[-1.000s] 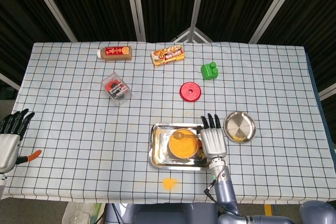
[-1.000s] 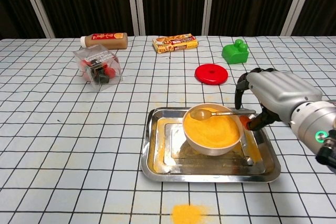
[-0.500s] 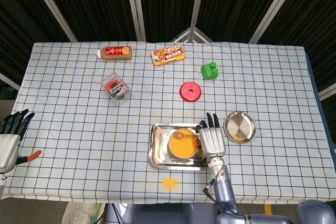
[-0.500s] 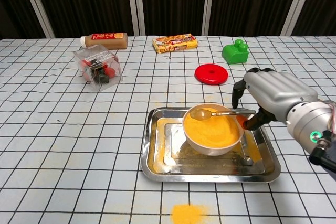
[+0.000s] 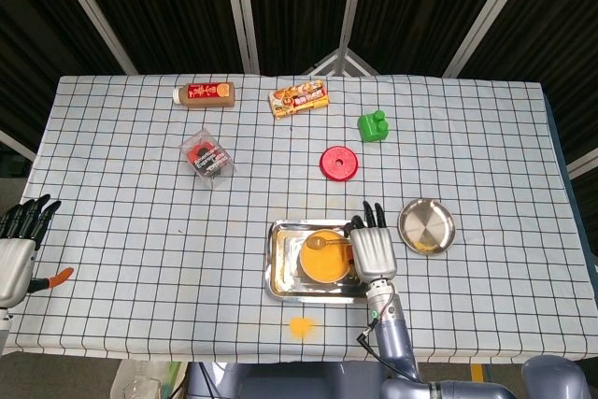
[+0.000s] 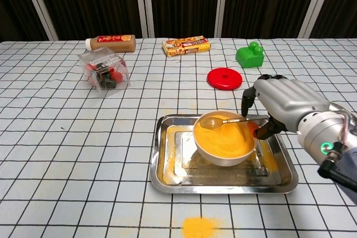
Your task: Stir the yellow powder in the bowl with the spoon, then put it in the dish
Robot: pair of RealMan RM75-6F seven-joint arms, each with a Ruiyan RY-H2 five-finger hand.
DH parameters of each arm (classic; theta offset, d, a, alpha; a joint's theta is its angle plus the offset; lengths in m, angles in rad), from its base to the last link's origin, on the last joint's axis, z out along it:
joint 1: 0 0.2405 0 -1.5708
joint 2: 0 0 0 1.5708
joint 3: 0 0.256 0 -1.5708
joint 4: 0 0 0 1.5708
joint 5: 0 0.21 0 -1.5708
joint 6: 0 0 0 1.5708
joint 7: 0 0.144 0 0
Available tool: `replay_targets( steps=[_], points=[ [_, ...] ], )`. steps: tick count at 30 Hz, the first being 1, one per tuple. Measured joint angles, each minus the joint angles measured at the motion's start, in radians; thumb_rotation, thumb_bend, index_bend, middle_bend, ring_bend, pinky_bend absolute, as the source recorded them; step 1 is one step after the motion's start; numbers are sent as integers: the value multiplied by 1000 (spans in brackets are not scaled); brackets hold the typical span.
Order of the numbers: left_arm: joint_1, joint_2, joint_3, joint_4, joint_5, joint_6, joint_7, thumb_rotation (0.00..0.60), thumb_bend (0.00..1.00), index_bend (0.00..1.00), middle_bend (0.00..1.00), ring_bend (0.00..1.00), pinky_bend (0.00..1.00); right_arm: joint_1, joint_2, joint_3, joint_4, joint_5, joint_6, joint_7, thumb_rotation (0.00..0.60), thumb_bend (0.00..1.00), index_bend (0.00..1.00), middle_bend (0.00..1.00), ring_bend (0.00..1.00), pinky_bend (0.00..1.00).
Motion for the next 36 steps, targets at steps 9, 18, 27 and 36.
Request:
replay_targets(
  steps=[9,18,27,36],
  points=[
    [0,1,-1,-4,-7,-5,3,600,0,0,0,0,0,-1,-9,-2,8,-16,3,12,600,481,534,393,31,0],
    [0,2,-1,-6,-9,-7,4,600,0,0,0,0,0,-5,-8,-6,10,-22,6,7,600,482,572,481,104,0],
    [-1,2,-1,-6,-12,-10,3,600,0,0,0,0,0,-6,-8,-1,8,-25,7,6,600,481,610,527,165,0],
    [-1,2,0,-8,-11,-9,3,600,0,0,0,0,0,-7,-7,3,3,-35,12,8,600,489,621,536,175,0]
  ],
)
